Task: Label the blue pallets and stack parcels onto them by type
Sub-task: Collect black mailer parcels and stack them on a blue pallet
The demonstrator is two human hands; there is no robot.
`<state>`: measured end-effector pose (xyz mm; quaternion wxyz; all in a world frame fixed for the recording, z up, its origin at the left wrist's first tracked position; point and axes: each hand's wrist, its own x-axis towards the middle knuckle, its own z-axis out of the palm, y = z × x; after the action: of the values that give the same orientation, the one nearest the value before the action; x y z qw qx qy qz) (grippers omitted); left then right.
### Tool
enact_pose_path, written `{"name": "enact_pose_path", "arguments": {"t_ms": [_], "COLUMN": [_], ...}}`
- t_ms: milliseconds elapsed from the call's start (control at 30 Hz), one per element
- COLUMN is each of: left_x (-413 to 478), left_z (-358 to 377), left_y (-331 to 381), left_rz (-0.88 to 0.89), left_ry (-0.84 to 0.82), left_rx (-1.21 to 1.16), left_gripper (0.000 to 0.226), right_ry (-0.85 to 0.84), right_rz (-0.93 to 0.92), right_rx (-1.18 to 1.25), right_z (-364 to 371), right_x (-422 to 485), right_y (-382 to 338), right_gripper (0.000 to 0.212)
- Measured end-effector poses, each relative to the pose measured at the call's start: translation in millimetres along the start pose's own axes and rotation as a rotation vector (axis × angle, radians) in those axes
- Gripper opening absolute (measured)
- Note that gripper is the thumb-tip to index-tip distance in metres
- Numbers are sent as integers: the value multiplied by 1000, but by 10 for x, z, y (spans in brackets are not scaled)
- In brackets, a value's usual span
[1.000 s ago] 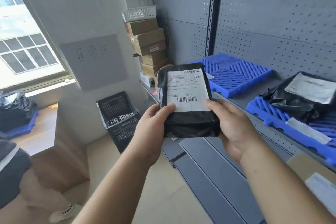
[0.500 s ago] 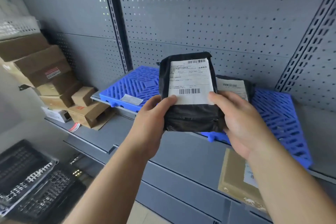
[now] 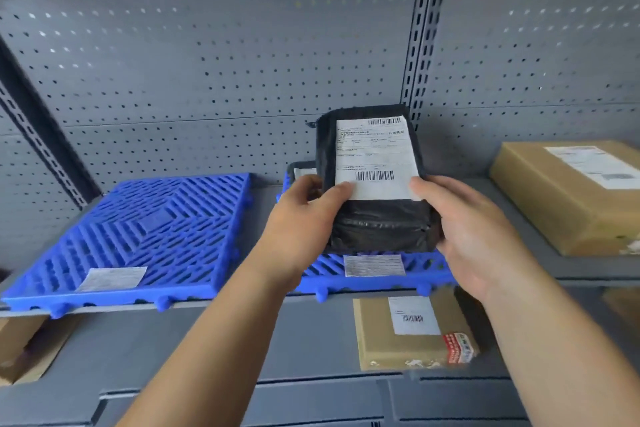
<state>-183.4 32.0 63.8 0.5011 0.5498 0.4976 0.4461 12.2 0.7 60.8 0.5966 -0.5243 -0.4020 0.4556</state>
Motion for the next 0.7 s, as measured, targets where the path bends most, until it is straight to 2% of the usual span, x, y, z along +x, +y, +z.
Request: {"name": "enact_pose_path", "arguments": {"t_ms": [200, 367, 567, 700], "left_x": [180, 372, 592, 644], "left_z": [335, 593, 765, 852], "left_y": [58, 13, -21, -36], "left_rz": [55, 97, 138, 166], "left_ry": [-48, -36, -36, -27], "left_rx": [175, 384, 642, 818], "left_gripper": [28, 26, 17, 15], "right_ry": [33, 49, 67, 21], "right_rz": [-3, 16, 38, 76], "right_rx": [-41, -107, -201, -295], "right_z": [-330, -573, -713, -729], "right_x": [187, 425, 659, 743], "right_y": [11, 130, 275, 385], "right_gripper": [36, 15, 38, 30]}}
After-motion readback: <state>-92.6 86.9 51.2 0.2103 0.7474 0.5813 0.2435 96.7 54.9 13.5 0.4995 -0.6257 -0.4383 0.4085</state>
